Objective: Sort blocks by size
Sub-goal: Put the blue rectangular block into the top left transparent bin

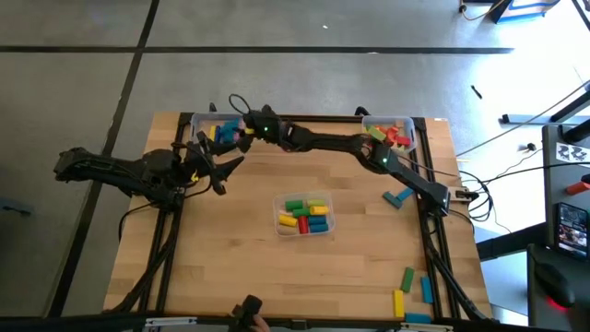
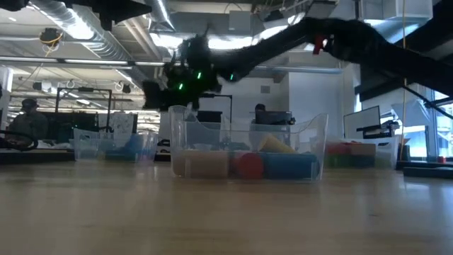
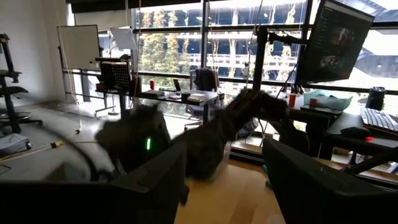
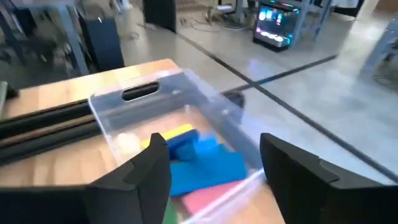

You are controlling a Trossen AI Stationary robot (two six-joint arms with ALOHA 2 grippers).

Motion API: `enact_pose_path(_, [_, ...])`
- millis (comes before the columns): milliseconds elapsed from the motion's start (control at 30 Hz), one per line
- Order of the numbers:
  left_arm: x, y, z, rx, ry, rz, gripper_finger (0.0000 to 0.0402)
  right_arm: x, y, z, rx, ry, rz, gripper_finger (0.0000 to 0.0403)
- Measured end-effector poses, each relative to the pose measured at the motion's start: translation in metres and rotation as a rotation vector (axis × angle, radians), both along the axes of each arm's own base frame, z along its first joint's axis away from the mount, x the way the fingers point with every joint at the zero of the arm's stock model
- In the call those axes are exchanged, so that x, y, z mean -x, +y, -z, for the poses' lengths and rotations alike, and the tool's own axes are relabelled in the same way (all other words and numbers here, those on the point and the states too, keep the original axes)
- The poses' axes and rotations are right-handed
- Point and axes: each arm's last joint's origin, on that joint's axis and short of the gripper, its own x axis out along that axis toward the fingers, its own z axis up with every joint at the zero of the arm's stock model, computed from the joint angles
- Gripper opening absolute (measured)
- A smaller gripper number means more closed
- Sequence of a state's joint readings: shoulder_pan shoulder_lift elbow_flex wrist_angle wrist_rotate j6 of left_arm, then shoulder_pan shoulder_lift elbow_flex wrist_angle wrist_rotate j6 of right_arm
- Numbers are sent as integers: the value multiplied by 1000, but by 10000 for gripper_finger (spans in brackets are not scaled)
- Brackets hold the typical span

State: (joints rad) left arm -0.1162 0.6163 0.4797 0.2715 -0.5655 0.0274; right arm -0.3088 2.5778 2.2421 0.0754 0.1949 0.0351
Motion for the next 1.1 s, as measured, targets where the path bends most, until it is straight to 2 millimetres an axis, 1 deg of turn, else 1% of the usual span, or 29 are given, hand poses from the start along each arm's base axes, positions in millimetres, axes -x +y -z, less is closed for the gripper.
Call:
enact_pose_path(33, [0, 0, 0, 1, -1, 0, 210, 3, 0, -10, 21, 19, 12, 236])
enact_pose_path(167, [0, 0, 0, 4, -1, 1, 210, 21, 4, -64, 102, 73, 66, 236])
enact_pose_path(333, [0, 0, 0, 24, -12, 3, 210, 47, 12, -106, 132, 199, 56, 237])
enact_pose_path(433, [0, 0, 0, 25, -12, 3, 210, 70, 19, -138, 128, 249, 48, 237])
enact_pose_path(500, [0, 0, 0, 25, -12, 4, 210, 85, 24, -155, 113, 293, 42, 237])
enact_pose_path(667, [0, 0, 0, 25, -13, 4, 210, 122, 44, -180, 76, 465, 35, 237])
enact_pose_path(800, [0, 0, 0, 25, -13, 4, 210, 154, 65, -202, 65, 571, 64, 237])
enact_pose_path(967, [0, 0, 0, 25, -15, 4, 210, 178, 94, -207, 31, 721, 79, 237])
enact_pose_path(1100, [0, 0, 0, 28, -17, 4, 210, 192, 111, -205, -8, 827, 84, 237])
